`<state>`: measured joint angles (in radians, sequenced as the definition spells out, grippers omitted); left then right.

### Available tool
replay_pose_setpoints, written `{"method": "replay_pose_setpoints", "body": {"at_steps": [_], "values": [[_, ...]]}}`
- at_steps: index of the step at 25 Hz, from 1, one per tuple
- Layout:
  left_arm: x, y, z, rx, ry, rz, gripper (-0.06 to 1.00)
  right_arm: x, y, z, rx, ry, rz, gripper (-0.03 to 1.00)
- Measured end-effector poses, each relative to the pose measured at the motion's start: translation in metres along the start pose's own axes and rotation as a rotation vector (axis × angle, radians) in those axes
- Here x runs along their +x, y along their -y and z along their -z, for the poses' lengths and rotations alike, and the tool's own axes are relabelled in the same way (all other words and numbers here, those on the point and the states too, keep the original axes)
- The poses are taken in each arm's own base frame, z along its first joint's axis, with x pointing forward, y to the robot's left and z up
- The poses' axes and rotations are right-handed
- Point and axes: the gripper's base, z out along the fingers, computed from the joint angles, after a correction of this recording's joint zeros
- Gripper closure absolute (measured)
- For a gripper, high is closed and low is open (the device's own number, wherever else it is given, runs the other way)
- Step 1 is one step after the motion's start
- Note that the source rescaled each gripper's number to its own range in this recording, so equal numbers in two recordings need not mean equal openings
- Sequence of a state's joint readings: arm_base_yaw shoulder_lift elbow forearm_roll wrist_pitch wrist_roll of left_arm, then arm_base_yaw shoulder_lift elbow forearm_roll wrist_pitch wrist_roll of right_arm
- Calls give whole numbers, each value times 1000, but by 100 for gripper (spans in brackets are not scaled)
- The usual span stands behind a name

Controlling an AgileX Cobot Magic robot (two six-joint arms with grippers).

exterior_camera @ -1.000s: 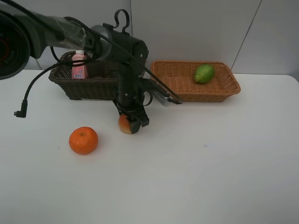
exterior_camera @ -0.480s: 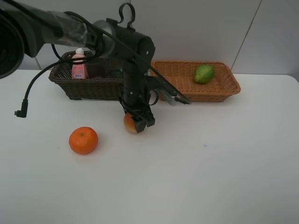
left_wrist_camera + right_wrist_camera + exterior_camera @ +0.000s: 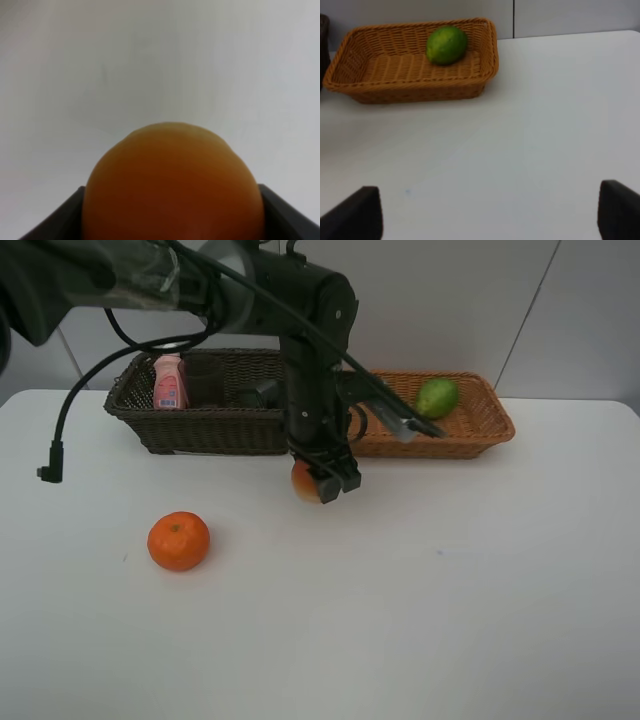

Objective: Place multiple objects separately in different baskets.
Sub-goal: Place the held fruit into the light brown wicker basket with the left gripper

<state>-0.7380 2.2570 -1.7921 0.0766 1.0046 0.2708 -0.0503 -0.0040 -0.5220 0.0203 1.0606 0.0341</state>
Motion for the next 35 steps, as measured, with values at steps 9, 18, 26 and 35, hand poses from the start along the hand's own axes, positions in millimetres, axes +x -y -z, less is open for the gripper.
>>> {"method": "replay_pose_setpoints", "body": {"at_steps": [9, 18, 26, 35], "values": [[-30, 0, 48, -34, 184, -1, 19, 0, 0, 0, 0, 0, 0, -3], [-52, -7, 76, -79, 411, 13, 19, 0, 0, 0, 0, 0, 0, -3], [-62, -20, 82, -109, 574, 49, 19, 0, 0, 0, 0, 0, 0, -3], [-65, -47, 68, -137, 646, 110, 19, 0, 0, 0, 0, 0, 0, -3]]}}
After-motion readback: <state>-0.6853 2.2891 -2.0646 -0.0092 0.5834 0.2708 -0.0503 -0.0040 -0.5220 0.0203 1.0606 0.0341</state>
